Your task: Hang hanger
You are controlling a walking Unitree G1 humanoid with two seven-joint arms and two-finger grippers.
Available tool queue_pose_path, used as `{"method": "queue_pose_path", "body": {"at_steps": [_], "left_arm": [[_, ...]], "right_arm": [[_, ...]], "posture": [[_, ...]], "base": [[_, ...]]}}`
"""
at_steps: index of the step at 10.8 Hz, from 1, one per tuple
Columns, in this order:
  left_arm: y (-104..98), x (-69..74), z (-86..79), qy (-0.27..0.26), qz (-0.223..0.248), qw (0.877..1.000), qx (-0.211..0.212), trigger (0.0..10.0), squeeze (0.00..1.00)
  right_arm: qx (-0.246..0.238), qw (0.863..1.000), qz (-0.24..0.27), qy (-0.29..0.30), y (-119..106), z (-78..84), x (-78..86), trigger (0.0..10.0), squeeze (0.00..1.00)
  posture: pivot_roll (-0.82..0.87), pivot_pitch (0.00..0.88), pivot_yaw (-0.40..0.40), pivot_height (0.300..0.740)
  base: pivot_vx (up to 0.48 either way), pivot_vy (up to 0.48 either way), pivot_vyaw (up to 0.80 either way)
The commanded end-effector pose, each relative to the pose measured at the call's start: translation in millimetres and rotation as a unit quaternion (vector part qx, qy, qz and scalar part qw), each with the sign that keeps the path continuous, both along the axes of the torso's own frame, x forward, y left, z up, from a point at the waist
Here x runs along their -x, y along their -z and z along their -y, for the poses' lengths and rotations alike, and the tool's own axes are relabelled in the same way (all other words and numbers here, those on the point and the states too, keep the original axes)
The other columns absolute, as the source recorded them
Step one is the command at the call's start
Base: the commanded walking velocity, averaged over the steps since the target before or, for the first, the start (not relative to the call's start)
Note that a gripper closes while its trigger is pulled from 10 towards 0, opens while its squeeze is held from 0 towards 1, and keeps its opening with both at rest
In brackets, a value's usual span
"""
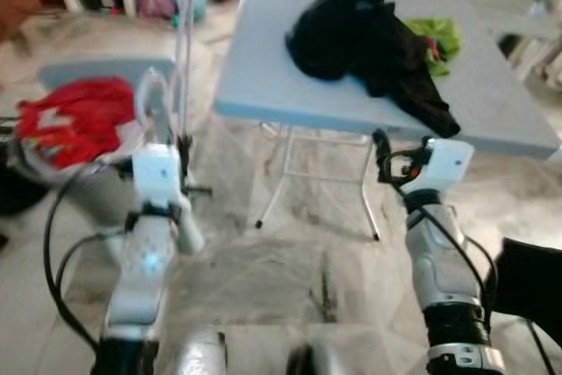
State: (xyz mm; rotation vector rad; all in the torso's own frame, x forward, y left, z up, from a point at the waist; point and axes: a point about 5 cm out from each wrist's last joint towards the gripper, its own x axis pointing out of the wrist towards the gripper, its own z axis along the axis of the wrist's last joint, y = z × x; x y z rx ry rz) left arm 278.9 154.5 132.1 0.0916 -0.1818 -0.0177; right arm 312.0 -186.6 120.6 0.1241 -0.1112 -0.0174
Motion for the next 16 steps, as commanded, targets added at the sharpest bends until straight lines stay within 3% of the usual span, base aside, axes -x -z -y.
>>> {"method": "queue_pose_path", "body": {"at_steps": [1, 3, 4, 5, 6, 11, 14, 15, 16], "left_arm": [[6.4, 1.8, 0.1, -0.004, -0.022, 1.000, 0.005, 10.0, 0.00], [26.3, 11.4, -5.7, 0.000, -0.061, 0.998, 0.000, 10.0, 0.00], [33.8, 15.6, -4.1, 0.011, -0.073, 0.997, -0.006, 10.0, 0.00], [37.0, 16.8, -0.6, 0.021, -0.082, 0.996, -0.005, 10.0, 0.00], [37.4, 15.7, 2.5, 0.032, -0.087, 0.996, 0.000, 10.0, 0.00], [41.8, 13.3, 4.6, 0.065, -0.106, 0.992, -0.028, 10.0, 0.00], [42.9, 13.0, 5.9, 0.094, -0.107, 0.989, -0.043, 10.0, 0.00], [63.8, 18.6, 2.1, 0.161, -0.179, 0.965, -0.107, 10.0, 0.00], [76.2, 25.7, -5.9, 0.224, -0.207, 0.936, -0.174, 10.0, 0.00]], "right_arm": [[-0.003, 1.000, -0.011, 0.007, 2.2, 2.9, 1.1, 10.0, 0.00], [0.019, 1.000, -0.023, 0.000, 8.6, 1.9, 4.0, 10.0, 0.00], [-0.010, 0.999, -0.038, 0.000, 14.8, 2.8, 7.4, 10.0, 0.00], [0.026, 0.999, -0.042, 0.013, 19.4, 5.2, 10.4, 10.0, 0.00], [0.031, 0.998, -0.060, 0.004, 24.1, 4.0, 11.7, 10.0, 0.00], [0.039, 0.998, -0.057, 0.000, 23.0, 7.2, 11.8, 10.0, 0.00], [0.062, 0.997, -0.052, -0.003, 23.1, 7.2, 11.9, 10.0, 0.00], [0.112, 0.992, -0.043, -0.031, 21.0, 6.7, 11.6, 10.0, 0.00], [0.176, 0.982, -0.050, -0.041, 22.8, 17.6, 10.2, 10.0, 0.00]], "posture": [[0.07, 0.141, -0.073, 0.740], [0.06, 0.156, -0.081, 0.740], [0.06, 0.152, -0.084, 0.740], [0.06, 0.147, -0.084, 0.740], [0.06, 0.147, -0.084, 0.740], [0.06, 0.143, -0.083, 0.740], [0.06, 0.148, -0.082, 0.740], [0.06, 0.150, -0.080, 0.740], [0.05, 0.154, -0.080, 0.740]], "base": [[0.000, 0.000, 0.00], [0.000, 0.000, 0.00], [0.000, 0.480, 0.00], [0.000, 0.480, 0.00], [0.000, 0.480, 0.00], [0.000, 0.480, 0.00], [0.000, 0.117, 0.00], [0.000, 0.000, 0.00], [0.000, 0.000, 0.00]]}}
